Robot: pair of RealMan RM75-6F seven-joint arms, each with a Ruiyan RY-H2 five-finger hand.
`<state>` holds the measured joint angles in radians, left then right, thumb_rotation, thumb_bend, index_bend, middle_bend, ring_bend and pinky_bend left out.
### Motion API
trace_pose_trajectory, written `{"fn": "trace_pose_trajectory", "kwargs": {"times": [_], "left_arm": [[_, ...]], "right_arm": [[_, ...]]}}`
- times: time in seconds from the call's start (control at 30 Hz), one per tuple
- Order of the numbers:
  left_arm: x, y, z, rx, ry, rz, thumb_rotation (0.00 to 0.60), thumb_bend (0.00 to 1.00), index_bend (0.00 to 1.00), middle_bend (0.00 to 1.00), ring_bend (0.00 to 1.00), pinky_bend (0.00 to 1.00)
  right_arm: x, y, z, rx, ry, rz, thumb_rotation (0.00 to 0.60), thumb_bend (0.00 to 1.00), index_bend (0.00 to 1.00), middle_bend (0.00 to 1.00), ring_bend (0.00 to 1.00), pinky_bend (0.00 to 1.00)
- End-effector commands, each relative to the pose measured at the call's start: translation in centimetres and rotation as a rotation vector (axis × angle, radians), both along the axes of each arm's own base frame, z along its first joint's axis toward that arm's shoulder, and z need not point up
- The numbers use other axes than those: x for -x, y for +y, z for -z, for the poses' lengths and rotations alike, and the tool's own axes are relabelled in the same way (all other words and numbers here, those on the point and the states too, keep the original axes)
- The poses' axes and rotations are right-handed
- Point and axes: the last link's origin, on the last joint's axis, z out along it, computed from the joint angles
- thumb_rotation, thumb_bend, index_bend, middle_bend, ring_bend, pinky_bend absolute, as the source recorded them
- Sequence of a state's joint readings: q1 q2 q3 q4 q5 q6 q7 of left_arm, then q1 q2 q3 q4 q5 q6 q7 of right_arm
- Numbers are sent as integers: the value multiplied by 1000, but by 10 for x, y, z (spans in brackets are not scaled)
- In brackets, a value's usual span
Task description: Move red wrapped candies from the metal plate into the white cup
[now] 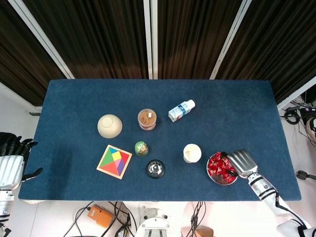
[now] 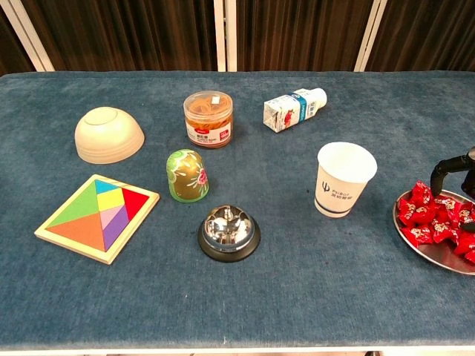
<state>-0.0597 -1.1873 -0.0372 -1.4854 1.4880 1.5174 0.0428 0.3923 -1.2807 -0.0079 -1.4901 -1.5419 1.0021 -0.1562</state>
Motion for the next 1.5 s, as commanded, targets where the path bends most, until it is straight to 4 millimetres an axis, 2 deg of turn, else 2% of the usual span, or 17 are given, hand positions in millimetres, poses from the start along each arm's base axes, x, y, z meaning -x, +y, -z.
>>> {"fn": "trace_pose_trajectory", "kwargs": {"times": [0.03,0.2,0.37,0.47,0.6,0.73,0.87,1.0,1.17,1.33,1.5], "left_arm": [[0,0,-1,-2,1,0,600,7,231,173,60,0],[0,0,-1,-4,2,1,600,7,231,173,59,0],[0,-1,-2,-5,1,0,600,7,231,173,56,0],[0,-1,-2,-8,0,-1,600,7,231,172,56,0],[-1,-1,-2,-9,0,3,600,7,231,173,55,0],[-1,-1,-3,-11,-1,2,600,7,231,173,54,0],[-1,-2,-3,-12,-2,3,600,7,231,173,55,0],[0,-3,-3,-14,-3,-1,600,7,231,173,55,0],[1,-3,-4,-17,-1,-2,600,7,231,173,54,0],[1,-2,-5,-18,1,-2,600,7,231,173,54,0],[4,-4,-5,-18,2,-14,600,7,231,173,54,0]], "right_arm": [[-1,-2,3,-9,-7,-4,600,450,444,891,1000,1000],[1,-5,8,-24,-11,-2,600,515,487,892,1000,1000],[4,-7,12,-28,-13,10,600,575,615,903,1000,1000],[5,-8,9,-13,-25,12,600,604,676,907,1000,1000],[-1,-8,-1,19,-64,2,600,618,695,908,1000,1000],[-15,-10,-22,75,-114,-45,600,623,705,912,1000,1000],[-40,-16,-39,99,-168,-111,600,624,710,916,1000,1000],[-64,-26,-44,96,-199,-166,600,624,711,916,1000,1000],[-93,-42,-32,66,-223,-218,600,624,711,916,1000,1000],[-115,-54,-6,2,-224,-242,600,624,711,916,1000,1000],[-121,-55,11,-40,-211,-249,600,623,692,916,1000,1000]]}}
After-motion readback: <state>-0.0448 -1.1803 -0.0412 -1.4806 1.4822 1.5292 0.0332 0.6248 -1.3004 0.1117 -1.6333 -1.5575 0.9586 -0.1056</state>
